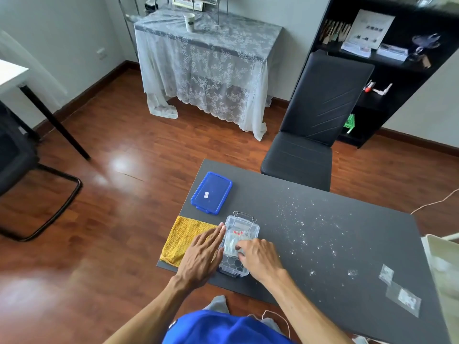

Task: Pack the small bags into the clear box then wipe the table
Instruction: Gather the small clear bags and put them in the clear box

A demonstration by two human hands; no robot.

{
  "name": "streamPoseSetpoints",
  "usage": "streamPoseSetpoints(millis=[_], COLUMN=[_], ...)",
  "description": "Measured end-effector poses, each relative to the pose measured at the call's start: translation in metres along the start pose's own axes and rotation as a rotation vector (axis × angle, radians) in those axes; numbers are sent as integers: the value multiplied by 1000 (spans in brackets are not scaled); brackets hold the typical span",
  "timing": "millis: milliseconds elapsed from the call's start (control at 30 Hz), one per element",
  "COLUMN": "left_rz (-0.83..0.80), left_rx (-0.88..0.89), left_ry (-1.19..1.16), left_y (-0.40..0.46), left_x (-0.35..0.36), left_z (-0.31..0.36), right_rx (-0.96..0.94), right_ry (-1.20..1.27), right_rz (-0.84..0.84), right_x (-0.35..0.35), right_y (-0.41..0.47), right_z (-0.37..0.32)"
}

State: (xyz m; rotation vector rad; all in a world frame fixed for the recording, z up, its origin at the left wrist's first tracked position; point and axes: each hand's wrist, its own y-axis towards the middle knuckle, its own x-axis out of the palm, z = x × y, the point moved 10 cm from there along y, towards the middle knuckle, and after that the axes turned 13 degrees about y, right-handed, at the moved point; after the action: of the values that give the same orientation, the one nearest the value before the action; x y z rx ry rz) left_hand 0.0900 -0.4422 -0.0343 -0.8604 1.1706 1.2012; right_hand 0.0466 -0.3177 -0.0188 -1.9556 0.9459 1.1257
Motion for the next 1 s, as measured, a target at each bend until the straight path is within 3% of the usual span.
streamPoseSetpoints(millis=[300, 433, 533, 733, 1000], left_rz=[30, 34, 69, 70, -3], left_rx=[-13, -44, -47, 73, 380], left_ry=[-42, -61, -46, -14, 84], left_y=[3, 10, 26, 77, 150], left_x=[-10, -18, -32, -59, -58], left_z=[3, 2, 3, 44, 171], right_rx=[4, 56, 36, 57, 296], right_ry=[23, 288, 483, 504, 444], right_rz=[-73, -35, 124, 291, 402], right_x=[9, -12, -43, -89, -131], right_y=[-2, 0, -5, -28, -109], right_z=[-3, 9, 21, 67, 195])
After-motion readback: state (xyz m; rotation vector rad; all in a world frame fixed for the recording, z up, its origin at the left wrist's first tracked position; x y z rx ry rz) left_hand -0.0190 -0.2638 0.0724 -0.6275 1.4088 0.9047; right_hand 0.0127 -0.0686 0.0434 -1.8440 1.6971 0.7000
